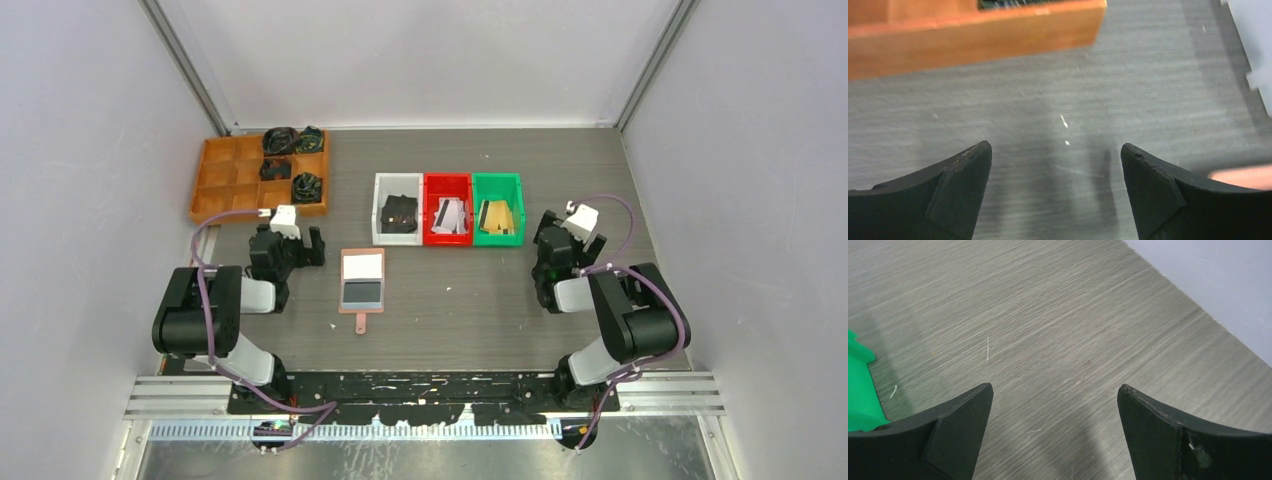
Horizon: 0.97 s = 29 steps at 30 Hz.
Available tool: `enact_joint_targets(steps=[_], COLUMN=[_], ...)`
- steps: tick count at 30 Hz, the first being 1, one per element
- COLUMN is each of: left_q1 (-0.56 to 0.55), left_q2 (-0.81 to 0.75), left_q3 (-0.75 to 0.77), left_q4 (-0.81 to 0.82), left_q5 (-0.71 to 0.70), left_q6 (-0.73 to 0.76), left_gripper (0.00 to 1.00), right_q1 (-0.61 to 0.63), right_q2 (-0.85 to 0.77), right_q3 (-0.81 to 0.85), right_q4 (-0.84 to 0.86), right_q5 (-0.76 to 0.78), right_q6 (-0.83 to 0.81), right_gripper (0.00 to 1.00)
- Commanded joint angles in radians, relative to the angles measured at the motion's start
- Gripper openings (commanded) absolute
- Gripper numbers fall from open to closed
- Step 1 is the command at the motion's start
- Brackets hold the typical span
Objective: Take the credit cards out of the card holder
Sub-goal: Reset both arms
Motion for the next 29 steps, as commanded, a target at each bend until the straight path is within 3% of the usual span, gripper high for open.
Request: enact_joint_targets(steps=[1,3,5,7,10,29], left_q1=[-0.009,-0.01,-0.01,-0.01,-0.01,-0.01], left_q2=[-0.01,-0.005,-0.008,-0.009,-0.008,-0.007], left_q3=[0.07,0.066,0.065,0.063,0.064,0.069], left_q4=[0.056,0.073,0.074,0.075,0.075,0.065], left_q5=[-0.071,-0.075,-0.074,-0.079,-0.081,-0.079], left_q6=[-0.001,-0.001,-0.002,-0.002,-0.003,-0.001], left_gripper=[1.0,1.0,1.0,1.0,1.0,1.0], right_q1=[-0.099,-0.11,-0.11,-0.121,-0.169,-0.17], right_q2=[-0.005,-0.001,0.064,0.037,0.027,0.03], right_q3=[0.072,0.043,-0.037,0.015,0.018,0.01], right_q4=[-0.044,-0.005,0.23,0.088,0.052,0.079], right_q5=[-0.216,-0.28,-0.316,-0.331,-0.396,-0.403], right_q6=[0.003,-0.002,-0.043,-0.022,0.019,0.007], right_gripper=[0.99,0.99,1.0,0.99,1.0,1.0])
